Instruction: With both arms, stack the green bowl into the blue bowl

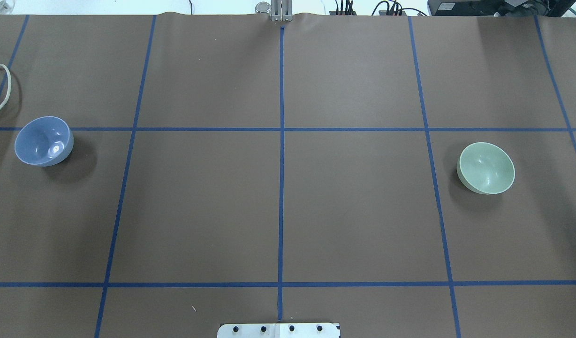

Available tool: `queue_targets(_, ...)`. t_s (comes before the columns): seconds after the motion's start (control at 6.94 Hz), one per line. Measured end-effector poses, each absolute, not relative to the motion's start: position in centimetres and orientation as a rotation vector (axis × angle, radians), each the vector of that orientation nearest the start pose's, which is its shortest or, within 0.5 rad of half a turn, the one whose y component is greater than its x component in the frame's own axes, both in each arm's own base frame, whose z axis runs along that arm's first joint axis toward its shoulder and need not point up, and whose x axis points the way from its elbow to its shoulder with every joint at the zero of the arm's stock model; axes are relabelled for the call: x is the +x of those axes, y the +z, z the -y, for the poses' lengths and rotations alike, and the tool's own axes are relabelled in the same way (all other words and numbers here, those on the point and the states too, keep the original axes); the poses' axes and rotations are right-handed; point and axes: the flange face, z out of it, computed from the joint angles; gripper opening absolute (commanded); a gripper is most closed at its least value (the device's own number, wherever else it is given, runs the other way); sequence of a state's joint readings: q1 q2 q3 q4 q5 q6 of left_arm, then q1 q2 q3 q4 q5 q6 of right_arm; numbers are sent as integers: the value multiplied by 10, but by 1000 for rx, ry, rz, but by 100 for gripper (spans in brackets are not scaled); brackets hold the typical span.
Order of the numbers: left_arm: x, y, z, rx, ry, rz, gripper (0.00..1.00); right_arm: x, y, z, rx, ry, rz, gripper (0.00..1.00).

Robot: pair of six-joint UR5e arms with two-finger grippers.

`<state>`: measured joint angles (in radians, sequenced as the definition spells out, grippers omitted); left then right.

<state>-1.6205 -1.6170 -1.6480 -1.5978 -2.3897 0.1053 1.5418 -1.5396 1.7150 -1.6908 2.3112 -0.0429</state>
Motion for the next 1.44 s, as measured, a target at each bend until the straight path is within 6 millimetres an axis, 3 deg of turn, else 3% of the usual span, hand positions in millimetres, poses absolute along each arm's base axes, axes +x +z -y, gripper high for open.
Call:
queue_targets(0.29, -72, 579, 520, 258, 151, -860, 98, 35, 577, 513, 67, -78, 746, 100)
queue_targets(0.43, -51, 573, 526, 258, 160, -872, 98, 23, 571, 518, 69, -72, 750, 100)
queue_targets(0.72, 11, 572, 533, 182, 172, -883, 98, -2, 559, 528, 63, -78, 755, 100)
queue_targets(1.01, 72, 585, 539, 134, 145, -810, 98, -24, 552, 535, 49, -86, 758, 100)
queue_targets(1.3, 119, 616, 558, 157, 148, -802, 97, -32, 549, 537, 45, -92, 759, 100)
queue_targets(1.44, 138, 622, 568, 155, 157, -808, 83, -33, 549, 537, 44, -93, 759, 100)
